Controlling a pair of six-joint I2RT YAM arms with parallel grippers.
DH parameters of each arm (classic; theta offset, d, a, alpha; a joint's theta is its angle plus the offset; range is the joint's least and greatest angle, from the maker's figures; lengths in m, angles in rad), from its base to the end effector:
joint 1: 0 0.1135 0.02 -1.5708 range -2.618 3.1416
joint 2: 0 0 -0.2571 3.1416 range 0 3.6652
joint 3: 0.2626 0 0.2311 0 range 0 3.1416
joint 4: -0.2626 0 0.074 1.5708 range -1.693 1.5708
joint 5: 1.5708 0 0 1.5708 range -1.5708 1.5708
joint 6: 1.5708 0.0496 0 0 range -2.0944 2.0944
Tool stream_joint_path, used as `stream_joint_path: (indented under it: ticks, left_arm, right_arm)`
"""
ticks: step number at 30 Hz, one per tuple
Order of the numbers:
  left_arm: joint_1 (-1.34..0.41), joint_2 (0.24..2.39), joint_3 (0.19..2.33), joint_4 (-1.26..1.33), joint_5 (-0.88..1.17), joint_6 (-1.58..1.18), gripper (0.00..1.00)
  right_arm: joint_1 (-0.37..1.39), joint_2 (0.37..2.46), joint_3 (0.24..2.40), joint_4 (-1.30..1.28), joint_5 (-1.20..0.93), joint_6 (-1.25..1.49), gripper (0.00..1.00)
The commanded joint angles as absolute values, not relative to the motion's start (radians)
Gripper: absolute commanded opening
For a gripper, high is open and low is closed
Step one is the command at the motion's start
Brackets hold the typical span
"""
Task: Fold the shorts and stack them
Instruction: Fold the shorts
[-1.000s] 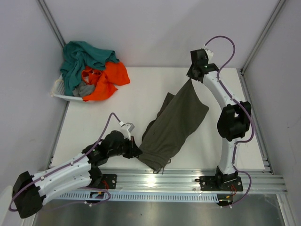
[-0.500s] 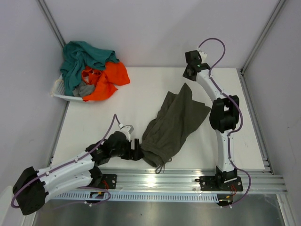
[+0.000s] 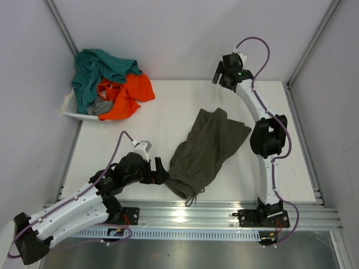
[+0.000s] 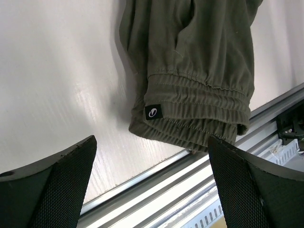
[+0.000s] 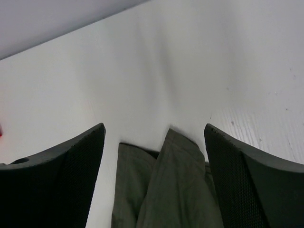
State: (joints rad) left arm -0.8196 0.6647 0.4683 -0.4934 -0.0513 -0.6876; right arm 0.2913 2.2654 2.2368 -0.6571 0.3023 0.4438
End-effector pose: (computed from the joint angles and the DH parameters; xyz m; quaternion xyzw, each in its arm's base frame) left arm 0.0998 -0.1032 0.2088 0.0487 0.9030 -0.2748 0.3267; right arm 0.4863 0.1304 0.2878 0.1324 0.8859 0.0251 0.4440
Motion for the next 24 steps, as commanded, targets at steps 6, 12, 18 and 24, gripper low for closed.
stream_joint_path:
  ticks: [6,12,18,24]
  left_arm:
    - [-0.810,0.767,0.497,-0.434,-0.064,-0.663,0.99]
    - [-0.810,0.845,0.499,-0.374,-0.055,-0.652,0.98]
    - [-0.810,0.854,0.492,-0.350,-0.055,-0.644,0.96]
    - [-0.810,0.882,0.502,-0.334,-0.064,-0.643,0.94]
  right_arm:
    - [0.307,2.266,2.197,-0.672,0.265,0.410,0.65]
    - [0.341,2.329,2.159,-0.658,0.298,0.429,0.63]
    - [0.350,2.368,2.129,-0.644,0.305,0.437,0.63]
    - [0.350,2.407,2.109,-0.637,0.316,0.454,0.61]
